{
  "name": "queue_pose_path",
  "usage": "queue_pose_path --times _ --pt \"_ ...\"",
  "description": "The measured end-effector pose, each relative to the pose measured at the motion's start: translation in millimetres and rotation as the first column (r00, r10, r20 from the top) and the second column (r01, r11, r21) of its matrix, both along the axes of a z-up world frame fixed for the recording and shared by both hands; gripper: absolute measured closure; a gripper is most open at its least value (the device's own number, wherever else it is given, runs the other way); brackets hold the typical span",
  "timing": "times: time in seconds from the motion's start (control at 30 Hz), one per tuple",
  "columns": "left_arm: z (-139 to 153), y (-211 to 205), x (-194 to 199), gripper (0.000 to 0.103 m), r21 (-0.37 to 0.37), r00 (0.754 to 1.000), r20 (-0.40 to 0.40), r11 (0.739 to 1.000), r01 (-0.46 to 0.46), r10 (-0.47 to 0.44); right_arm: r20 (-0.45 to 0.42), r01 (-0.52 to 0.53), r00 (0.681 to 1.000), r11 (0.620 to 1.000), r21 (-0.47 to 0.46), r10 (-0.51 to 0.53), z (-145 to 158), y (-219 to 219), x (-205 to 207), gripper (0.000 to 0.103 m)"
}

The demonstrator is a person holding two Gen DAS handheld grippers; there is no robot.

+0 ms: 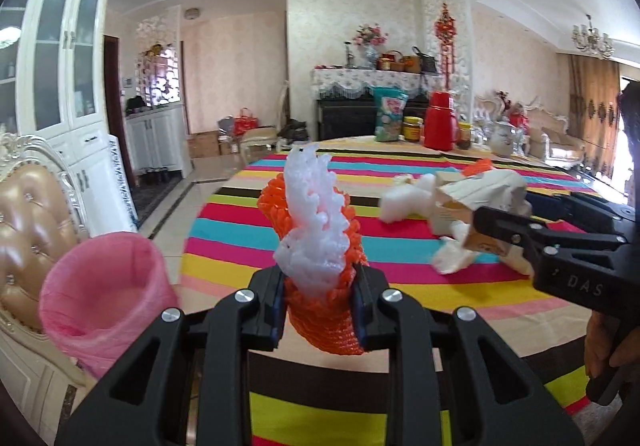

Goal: Collect trash
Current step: 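Carry both items to the pink bin and open both grippers over it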

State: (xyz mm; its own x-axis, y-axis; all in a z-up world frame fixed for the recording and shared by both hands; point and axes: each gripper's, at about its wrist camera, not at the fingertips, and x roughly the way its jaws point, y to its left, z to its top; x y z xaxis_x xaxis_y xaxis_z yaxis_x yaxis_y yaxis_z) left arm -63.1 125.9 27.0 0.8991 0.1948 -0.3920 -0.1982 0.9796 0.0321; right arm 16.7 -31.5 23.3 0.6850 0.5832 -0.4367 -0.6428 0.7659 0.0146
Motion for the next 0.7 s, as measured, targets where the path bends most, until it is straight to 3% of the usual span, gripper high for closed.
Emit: queue_pose_path --times 0.27,0.47,0.7 --pt "24 69 -30 0.077 0.002 0.984 0.043 0.985 -0.174 0.174 -0.001 -0.178 0.984 0.984 0.009 0.178 13 72 1 0.047" --pt "40 140 -48 0.077 -0.003 0.946 0.068 0.949 -0.316 0.316 -0.035 -0.322 0.946 0.947 0.015 0.322 13 143 10 0.047" --pt "16 216 -39 0.076 -0.041 0.905 -0.014 0.904 -0.425 0.425 -0.085 -0.431 0.900 0.902 -0.011 0.428 2 222 14 0.047"
